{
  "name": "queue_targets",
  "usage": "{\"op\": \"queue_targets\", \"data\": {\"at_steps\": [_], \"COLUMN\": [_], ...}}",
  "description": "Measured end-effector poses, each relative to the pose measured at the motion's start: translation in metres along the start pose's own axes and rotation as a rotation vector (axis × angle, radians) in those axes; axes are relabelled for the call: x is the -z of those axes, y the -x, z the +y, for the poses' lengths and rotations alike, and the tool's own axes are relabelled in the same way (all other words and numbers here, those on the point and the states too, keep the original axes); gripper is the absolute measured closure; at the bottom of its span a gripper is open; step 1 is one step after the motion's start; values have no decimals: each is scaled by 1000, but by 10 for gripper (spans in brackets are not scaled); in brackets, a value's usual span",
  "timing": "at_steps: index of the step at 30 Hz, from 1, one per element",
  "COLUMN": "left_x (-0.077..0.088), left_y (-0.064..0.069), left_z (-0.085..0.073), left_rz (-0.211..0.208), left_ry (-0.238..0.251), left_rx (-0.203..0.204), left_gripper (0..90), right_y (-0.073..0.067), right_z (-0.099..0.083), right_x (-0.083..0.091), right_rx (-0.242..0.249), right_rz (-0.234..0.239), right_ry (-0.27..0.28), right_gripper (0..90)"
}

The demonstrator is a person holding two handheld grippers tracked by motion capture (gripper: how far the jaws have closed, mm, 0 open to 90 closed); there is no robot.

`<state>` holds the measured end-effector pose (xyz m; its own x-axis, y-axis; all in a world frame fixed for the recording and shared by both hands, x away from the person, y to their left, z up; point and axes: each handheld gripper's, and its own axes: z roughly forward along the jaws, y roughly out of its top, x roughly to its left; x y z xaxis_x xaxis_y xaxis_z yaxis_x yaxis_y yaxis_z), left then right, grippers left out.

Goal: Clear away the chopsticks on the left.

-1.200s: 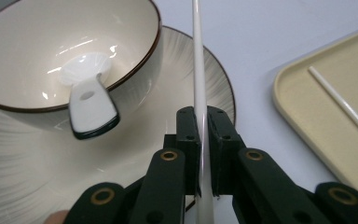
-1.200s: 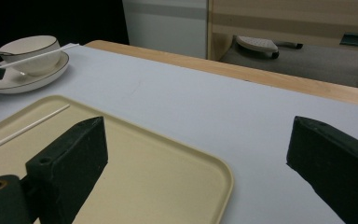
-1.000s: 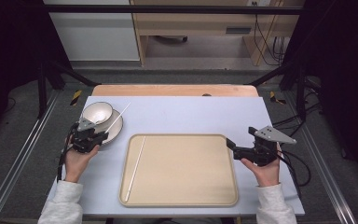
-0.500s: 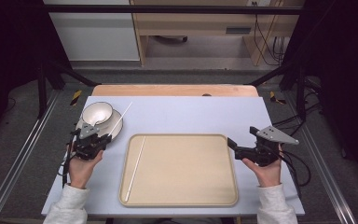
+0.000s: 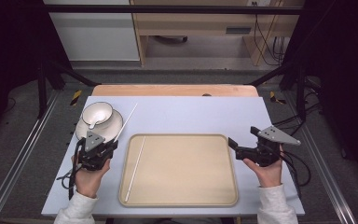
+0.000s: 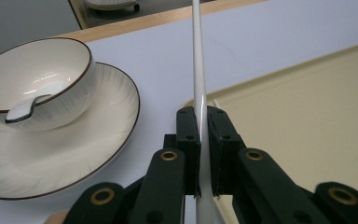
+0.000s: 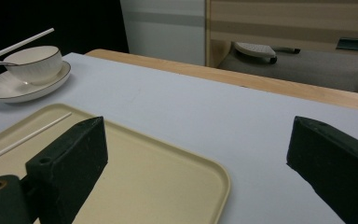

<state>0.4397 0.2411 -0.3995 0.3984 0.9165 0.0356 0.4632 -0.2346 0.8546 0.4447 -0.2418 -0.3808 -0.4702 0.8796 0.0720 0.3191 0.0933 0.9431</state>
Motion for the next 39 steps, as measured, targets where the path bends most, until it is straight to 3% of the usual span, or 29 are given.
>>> {"op": "queue_targets", "data": {"at_steps": [3,11,16,30,39], "left_x": [2,9,7,2,-7], "left_y": [7,39,56,75,86], "left_z": [0,-4,-15,-44,-62], "left_rz": [15,30,34,35,46], "left_ry": [4,38,54,80,50], "left_rx": [-9,57,95,189,188], "left_gripper": [844,843,843,843,843], "right_y": [0,-1,-1,-3,-4], "right_z": [0,0,0,-1,-2], "right_x": [1,1,1,-1,-4], "right_rx": [-3,-7,-7,-4,-1], "right_rz": [2,14,21,24,24], "right_ry": [5,7,9,0,-10], "right_gripper": [55,55,55,56,56]}}
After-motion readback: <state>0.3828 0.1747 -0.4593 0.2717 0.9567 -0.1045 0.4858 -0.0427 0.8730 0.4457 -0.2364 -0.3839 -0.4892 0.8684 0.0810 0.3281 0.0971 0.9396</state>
